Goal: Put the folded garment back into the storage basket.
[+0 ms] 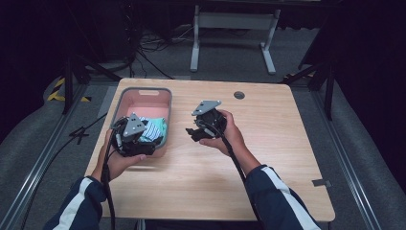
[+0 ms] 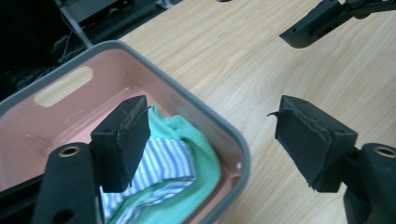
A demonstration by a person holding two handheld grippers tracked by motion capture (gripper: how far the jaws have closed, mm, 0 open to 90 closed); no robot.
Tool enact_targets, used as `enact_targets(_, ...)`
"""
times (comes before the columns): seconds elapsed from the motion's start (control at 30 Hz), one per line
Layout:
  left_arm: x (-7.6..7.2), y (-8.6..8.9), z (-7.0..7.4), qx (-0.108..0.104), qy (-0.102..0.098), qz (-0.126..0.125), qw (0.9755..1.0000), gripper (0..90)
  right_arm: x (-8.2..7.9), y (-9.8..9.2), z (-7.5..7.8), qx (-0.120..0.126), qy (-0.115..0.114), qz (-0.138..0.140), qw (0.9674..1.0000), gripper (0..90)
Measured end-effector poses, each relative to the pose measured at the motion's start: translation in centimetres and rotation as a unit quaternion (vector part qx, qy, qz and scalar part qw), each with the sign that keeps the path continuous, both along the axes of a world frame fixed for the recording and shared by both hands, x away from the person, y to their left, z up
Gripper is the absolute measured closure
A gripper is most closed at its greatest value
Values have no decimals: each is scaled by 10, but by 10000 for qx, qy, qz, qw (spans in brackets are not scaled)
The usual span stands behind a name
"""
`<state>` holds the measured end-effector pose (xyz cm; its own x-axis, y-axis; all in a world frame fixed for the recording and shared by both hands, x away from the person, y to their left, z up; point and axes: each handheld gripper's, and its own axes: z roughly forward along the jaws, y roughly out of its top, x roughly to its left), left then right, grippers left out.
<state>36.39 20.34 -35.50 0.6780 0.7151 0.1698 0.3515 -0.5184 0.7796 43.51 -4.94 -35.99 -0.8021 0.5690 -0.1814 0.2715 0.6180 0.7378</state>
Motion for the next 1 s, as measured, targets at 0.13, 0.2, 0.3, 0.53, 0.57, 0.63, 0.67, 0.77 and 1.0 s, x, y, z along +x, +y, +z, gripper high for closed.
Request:
enact_targets(0.13, -4, -9, -3, 66, 30, -144, 9999, 239, -6, -11, 0, -36, 6, 32, 10000, 275)
enact_targets(0.2, -5, -13, -4, 168, 48, -232, 9996, 239, -9, -16, -1, -120, -20, -30, 9999, 275)
enact_targets(0.3, -8, -18, -7, 207, 78, -355, 9991, 243, -13, -24, -3, -234, -72, -61, 9997, 267)
enact_targets(0.53, -15, -34, -12, 334, -12, -516, 9981, 204, -21, -44, -9, -275, -60, -162, 9995, 254)
enact_targets(0.57, -17, -37, -13, 366, -10, -565, 9977, 201, -22, -47, -9, -269, -58, -181, 9995, 251)
enact_targets(0.63, -18, -40, -15, 387, -12, -608, 9974, 201, -24, -54, -11, -271, -50, -238, 9993, 249)
enact_targets(0.67, -20, -45, -16, 447, -15, -696, 9966, 201, -25, -57, -12, -286, -59, -264, 9992, 252)
enact_targets(0.77, -22, -49, -17, 488, 0, -735, 9961, 190, -29, -65, -14, -238, -132, -336, 9991, 261)
enact_targets(1.0, -29, -65, -27, 842, -91, -949, 9919, 185, -39, -81, -20, -261, -253, -403, 9985, 264)
